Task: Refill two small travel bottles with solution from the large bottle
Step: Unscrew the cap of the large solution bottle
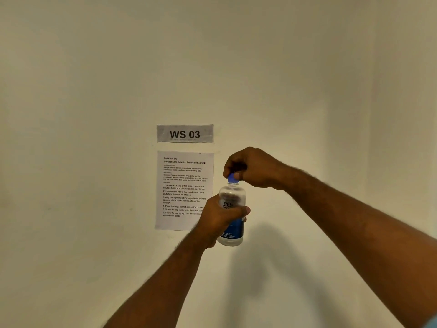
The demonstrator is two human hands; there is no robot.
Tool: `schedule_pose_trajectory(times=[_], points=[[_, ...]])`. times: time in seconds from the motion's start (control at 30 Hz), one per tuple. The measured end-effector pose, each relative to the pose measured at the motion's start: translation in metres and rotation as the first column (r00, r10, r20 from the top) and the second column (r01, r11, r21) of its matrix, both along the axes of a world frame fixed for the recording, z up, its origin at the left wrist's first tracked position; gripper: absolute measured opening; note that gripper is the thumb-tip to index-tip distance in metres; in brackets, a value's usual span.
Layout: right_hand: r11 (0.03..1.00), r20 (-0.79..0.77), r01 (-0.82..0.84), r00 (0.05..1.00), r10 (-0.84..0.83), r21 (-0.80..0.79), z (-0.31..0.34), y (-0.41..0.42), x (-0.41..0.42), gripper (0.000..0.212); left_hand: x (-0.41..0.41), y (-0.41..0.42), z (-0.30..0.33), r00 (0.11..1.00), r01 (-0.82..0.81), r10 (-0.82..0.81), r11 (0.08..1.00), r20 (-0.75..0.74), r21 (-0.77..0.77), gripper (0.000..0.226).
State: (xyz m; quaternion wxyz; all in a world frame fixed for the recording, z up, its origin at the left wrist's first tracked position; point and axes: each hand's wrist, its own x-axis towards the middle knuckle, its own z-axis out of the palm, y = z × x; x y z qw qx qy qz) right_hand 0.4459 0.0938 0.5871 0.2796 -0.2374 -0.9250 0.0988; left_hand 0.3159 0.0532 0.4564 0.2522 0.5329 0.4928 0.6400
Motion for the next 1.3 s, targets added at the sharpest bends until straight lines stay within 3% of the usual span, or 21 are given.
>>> schedule_pose_trajectory(times=[0.13, 0.2, 0.27, 0.33, 0.4, 0.5, 0.57, 0.7, 0.8, 0.9, 1.0, 1.13, 1.3], points=[[0.978, -0.084, -0.099, 0.993, 0.084, -0.184, 0.007, 0.0, 0.005, 0.03, 0.0, -0.002, 0.0, 1.0, -0.011, 0.011, 1.0, -0.019, 0.01, 0.035], [0.996, -0.095, -0.026, 0.995, 0.017, -0.088, 0.009, 0.0, 0.002, 0.021, -0.001, -0.003, 0.001, 1.0, -0.007, 0.007, 1.0, -0.025, 0.016, 0.035], [0.997, -0.062, 0.067, 0.996, -0.065, 0.03, 0.008, 0.0, -0.003, 0.027, -0.002, -0.005, 0.002, 1.0, 0.001, -0.001, 1.0, -0.025, 0.013, 0.034], [0.997, -0.047, 0.065, 0.997, -0.063, 0.033, 0.007, -0.001, -0.006, 0.02, -0.003, -0.005, 0.002, 1.0, 0.007, -0.007, 1.0, -0.021, 0.01, 0.035], [1.0, -0.006, 0.013, 1.0, -0.013, -0.007, 0.008, -0.002, -0.004, 0.013, -0.004, -0.006, 0.001, 1.0, 0.001, -0.001, 1.0, -0.023, 0.002, 0.035], [0.983, 0.017, -0.083, 0.996, 0.086, -0.162, 0.009, -0.005, -0.001, 0.029, -0.006, -0.008, -0.002, 1.0, -0.004, 0.004, 1.0, -0.018, -0.004, 0.034], [0.974, -0.03, -0.074, 0.997, 0.069, -0.212, 0.009, -0.006, -0.002, 0.033, -0.006, -0.01, -0.002, 1.0, 0.009, -0.008, 1.0, -0.019, 0.008, 0.038], [0.998, -0.074, 0.055, 0.996, -0.056, -0.02, 0.007, -0.01, -0.008, 0.024, -0.006, -0.011, -0.002, 1.0, 0.01, -0.01, 1.0, -0.014, 0.012, 0.036], [1.0, -0.014, 0.019, 1.0, -0.019, -0.008, 0.006, -0.014, -0.007, 0.011, -0.006, -0.012, -0.004, 1.0, 0.009, -0.009, 1.0, -0.014, 0.005, 0.036], [0.998, 0.063, -0.014, 0.998, 0.018, -0.053, 0.007, -0.017, -0.004, 0.026, -0.007, -0.015, -0.007, 1.0, 0.0, 0.0, 1.0, -0.013, -0.004, 0.035], [0.989, -0.018, -0.019, 1.0, 0.017, -0.145, 0.007, -0.016, -0.003, 0.029, -0.008, -0.017, -0.01, 1.0, 0.021, -0.021, 1.0, 0.002, 0.01, 0.034], [0.973, -0.023, 0.215, 0.976, -0.214, 0.079, 0.002, -0.017, -0.014, 0.037, -0.012, -0.018, -0.011, 1.0, 0.029, -0.029, 1.0, 0.01, -0.001, 0.035], [0.983, 0.094, 0.156, 0.982, -0.165, 0.095, -0.004, -0.022, -0.024, 0.017, -0.024, -0.019, -0.018, 0.999, 0.046, -0.047, 0.999, -0.011, -0.019, 0.036]])
